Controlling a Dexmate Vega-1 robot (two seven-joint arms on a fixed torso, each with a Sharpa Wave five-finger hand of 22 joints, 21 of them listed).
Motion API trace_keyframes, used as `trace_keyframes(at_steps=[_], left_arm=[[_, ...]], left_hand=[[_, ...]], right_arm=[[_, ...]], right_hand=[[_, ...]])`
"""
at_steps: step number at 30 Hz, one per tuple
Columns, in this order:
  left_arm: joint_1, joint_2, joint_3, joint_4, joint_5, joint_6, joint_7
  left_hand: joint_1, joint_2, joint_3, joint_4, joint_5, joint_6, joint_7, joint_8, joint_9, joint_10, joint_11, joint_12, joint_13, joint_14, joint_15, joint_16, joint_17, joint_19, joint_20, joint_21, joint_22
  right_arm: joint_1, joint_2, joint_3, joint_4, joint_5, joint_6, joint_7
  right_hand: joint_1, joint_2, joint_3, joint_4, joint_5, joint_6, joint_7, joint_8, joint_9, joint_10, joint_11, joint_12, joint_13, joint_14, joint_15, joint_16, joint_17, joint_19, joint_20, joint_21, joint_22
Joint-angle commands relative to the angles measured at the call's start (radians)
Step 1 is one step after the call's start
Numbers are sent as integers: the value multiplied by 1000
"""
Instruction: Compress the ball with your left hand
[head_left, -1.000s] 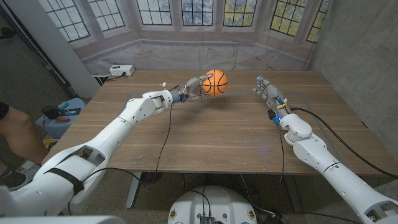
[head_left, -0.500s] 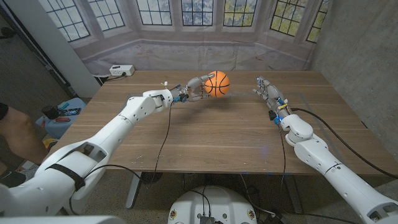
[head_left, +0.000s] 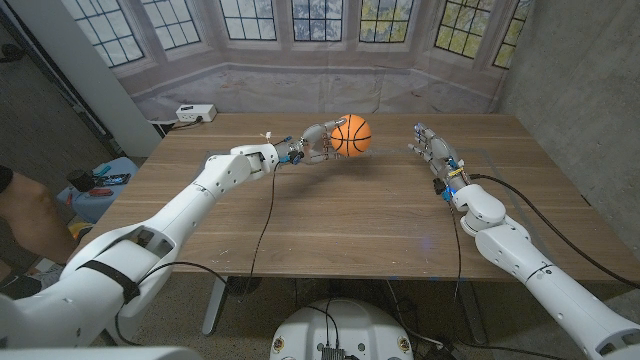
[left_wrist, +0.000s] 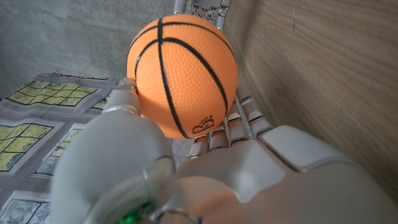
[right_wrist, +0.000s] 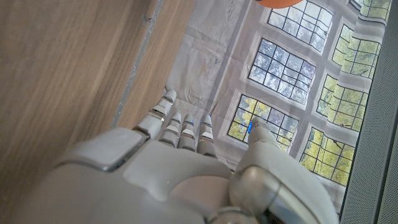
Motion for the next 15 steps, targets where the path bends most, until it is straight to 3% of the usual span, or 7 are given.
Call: trace_keyframes(at_steps=[1,9,15], left_arm=[[-15,-11,-6,40,-11,13,-30],[-20,-17,-13,55,-11,14,-29],[-3,-20,-30,41,-20,16,13]], left_hand=[[-5,1,3,-6,-2,-9,-3,-5,2,-10,6,-3,5,-5,3,-6,0,-7,8,-7,1],[-6,2,5,-10,-1,-15,-5,-10,2,-17,10,-5,6,-8,5,-8,-1,-9,13,-10,1],[33,23,30,-45,3,60,8,13,7,60,-24,32,16,81,-42,30,2,68,-12,13,3]], right_arm=[[2,-8,0,-16,-6,-18,-6],[8,-7,-3,-18,-10,-28,-11],[12,-5,-7,-20,-15,-33,-17]], right_hand=[[1,0,2,-1,1,7,-3,-2,3,5,3,2,5,2,6,4,1,0,3,8,2],[1,0,2,-1,1,7,-3,-2,3,5,1,2,5,2,5,4,1,0,3,8,2],[1,0,3,-2,1,7,-3,-2,3,5,1,2,5,3,4,4,1,0,3,8,2]])
